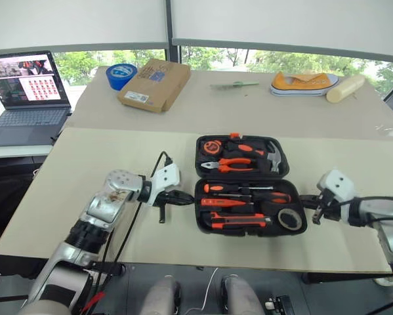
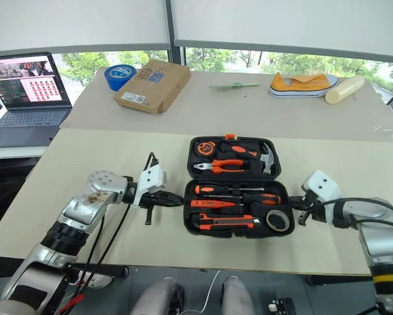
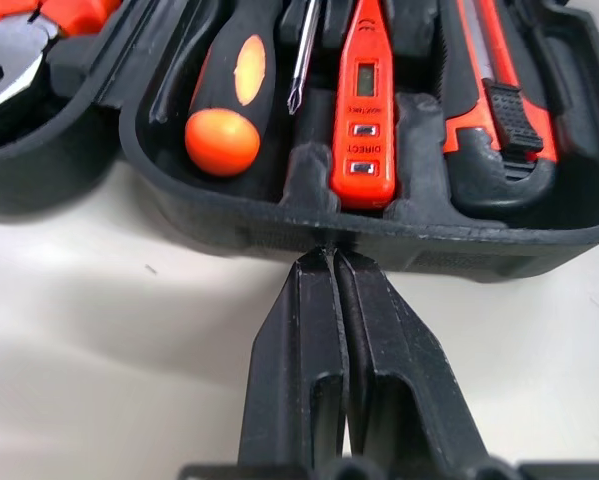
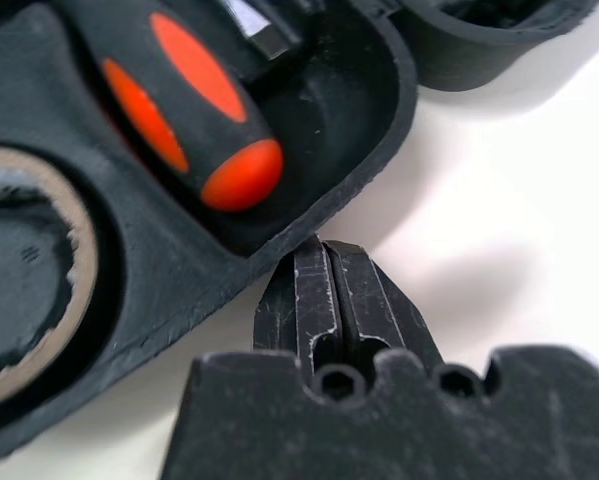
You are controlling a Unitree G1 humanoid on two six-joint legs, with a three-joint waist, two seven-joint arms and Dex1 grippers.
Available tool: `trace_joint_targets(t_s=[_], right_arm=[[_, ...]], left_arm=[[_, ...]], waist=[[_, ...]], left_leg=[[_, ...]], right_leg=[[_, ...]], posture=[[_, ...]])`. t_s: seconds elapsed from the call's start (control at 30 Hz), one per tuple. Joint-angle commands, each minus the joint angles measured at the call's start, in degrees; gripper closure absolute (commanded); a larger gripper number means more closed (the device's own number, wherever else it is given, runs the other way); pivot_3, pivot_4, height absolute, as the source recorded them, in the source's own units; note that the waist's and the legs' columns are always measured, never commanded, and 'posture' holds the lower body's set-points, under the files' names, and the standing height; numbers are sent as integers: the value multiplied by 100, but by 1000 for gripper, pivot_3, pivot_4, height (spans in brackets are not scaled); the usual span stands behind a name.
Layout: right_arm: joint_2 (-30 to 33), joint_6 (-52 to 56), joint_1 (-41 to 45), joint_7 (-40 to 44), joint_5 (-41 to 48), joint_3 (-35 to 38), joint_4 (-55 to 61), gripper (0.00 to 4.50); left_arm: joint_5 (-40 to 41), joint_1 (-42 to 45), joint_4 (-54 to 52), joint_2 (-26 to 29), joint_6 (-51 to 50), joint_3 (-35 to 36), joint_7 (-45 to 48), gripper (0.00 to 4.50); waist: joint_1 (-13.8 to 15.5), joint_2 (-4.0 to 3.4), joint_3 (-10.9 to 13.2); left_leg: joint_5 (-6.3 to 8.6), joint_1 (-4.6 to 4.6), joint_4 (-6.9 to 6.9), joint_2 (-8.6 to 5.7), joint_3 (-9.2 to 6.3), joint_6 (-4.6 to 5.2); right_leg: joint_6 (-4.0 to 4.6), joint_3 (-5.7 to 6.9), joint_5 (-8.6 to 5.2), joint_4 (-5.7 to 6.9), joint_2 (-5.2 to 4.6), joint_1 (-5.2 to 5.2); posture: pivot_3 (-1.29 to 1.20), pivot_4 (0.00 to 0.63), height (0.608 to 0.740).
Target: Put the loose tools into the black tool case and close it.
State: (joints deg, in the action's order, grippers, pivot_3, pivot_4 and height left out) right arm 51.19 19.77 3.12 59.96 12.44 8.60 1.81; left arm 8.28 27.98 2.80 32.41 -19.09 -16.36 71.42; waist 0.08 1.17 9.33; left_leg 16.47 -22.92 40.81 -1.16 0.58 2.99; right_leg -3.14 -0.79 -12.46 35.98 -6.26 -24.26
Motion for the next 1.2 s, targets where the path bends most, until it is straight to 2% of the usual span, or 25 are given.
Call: trace_joint_targets(t_s=[0.03, 0.17, 0.27, 0.4, 0.47, 0.5, 0.53, 0.57, 0.7, 0.8, 0.9, 1.07, 1.17, 1.2], right_arm=[[9, 136, -377, -167, 103, 211, 698, 4500], [28, 441, -531, -730, -61, 560, 689, 4500], [176, 784, -715, -758, 153, 992, 768, 3696], [248, 1378, -489, -844, 516, 1405, 795, 2274], [164, 1944, 89, -1051, 829, 1463, 743, 1703], [108, 2240, 417, -1158, 984, 1450, 701, 1259], [46, 2511, 718, -1261, 1112, 1418, 663, 995], [-32, 2778, 1070, -1367, 1218, 1335, 586, 658], [-409, 3479, 2251, -1795, 1330, 885, 55, 658], [-720, 3609, 2846, -2096, 1145, 506, -482, 658], [-877, 3450, 3166, -2304, 821, 82, -1020, 658], [-1021, 3268, 3374, -2434, 612, -141, -1601, 658], [-1074, 3230, 3397, -2427, 621, -120, -1670, 1408], [-1091, 3218, 3394, -2426, 630, -111, -1664, 1782]], left_arm=[[103, -249, -414, 28, 22, -30, -37, 4353], [58, -438, -534, 218, -375, 235, -410, 4353], [210, -435, -470, 431, -895, 616, -650, 3672], [756, 40, -181, 422, -1978, 1291, -992, 2124], [1033, 530, 146, 260, -2655, 1556, -1208, 1477], [1155, 778, 292, 170, -3009, 1635, -1312, 1040], [1254, 999, 425, 81, -3353, 1688, -1417, 757], [1285, 1235, 610, -69, -3615, 1714, -1592, 691], [1326, 1968, 1250, -689, -4160, 1706, -2180, 691], [1167, 2262, 1606, -1060, -3926, 1533, -2413, 691], [964, 2427, 1953, -1391, -3560, 1351, -2679, 691], [953, 2697, 2576, -1847, -3376, 1614, -3258, 691], [932, 2683, 2631, -1888, -3289, 1576, -3313, 1487], [956, 2646, 2576, -1879, -3307, 1544, -3267, 1902]], waist=[[4, 0, 0], [10, 0, 0], [28, 0, 0], [37, 1, 1], [31, 2, 2], [22, 4, 2], [18, 4, 3], [10, 4, 2], [12, 4, 2], [0, 5, 2], [3, 4, 2], [8, 5, 2], [-15, 5, 2], [-24, 4, 2]], left_leg=[[0, 0, 1, -1, 0, 0], [0, 5, 3, -1, 0, 0], [0, 6, 3, -3, 0, 0], [0, 12, 4, -1, 0, 0], [-1, 13, 7, -2, -1, -2], [-1, 16, 10, -3, -1, -2], [-2, 15, 16, -4, -1, -4], [-4, 15, 16, -5, -1, -6], [-7, 15, 11, -10, -12, -12], [-18, -1, 9, -14, -11, -30], [-30, -15, 7, -21, -8, -50], [-32, -28, 7, -27, -8, -53], [-32, -26, 6, -25, -8, -53], [-32, -25, 4, -25, -8, -53]], right_leg=[[0, -1, 0, 0, 0, 1], [0, -2, 0, -1, -1, 4], [0, -2, 0, -5, -3, 3], [2, -2, -1, -4, -2, 3], [2, -2, 0, -2, -1, 4], [2, -2, 0, -1, -1, 8], [3, -2, 1, 4, -1, 7], [4, -2, 2, 4, -1, 7], [3, 4, 2, 13, 2, 9], [3, 4, 2, 16, 1, -1], [3, 4, 2, 12, -6, -12], [0, 4, 4, 10, -18, -23], [-1, 4, 4, 10, -16, -23], [-1, 4, 4, 11, -16, -23]], posture=[[0, 150, 735], [0, 150, 735], [0, 150, 735], [0, 150, 735], [0, 150, 735], [0, 150, 735], [0, 150, 735], [0, 150, 735], [0, 150, 735], [0, 150, 735], [0, 150, 735], [0, 150, 735], [0, 150, 735], [0, 150, 735]])
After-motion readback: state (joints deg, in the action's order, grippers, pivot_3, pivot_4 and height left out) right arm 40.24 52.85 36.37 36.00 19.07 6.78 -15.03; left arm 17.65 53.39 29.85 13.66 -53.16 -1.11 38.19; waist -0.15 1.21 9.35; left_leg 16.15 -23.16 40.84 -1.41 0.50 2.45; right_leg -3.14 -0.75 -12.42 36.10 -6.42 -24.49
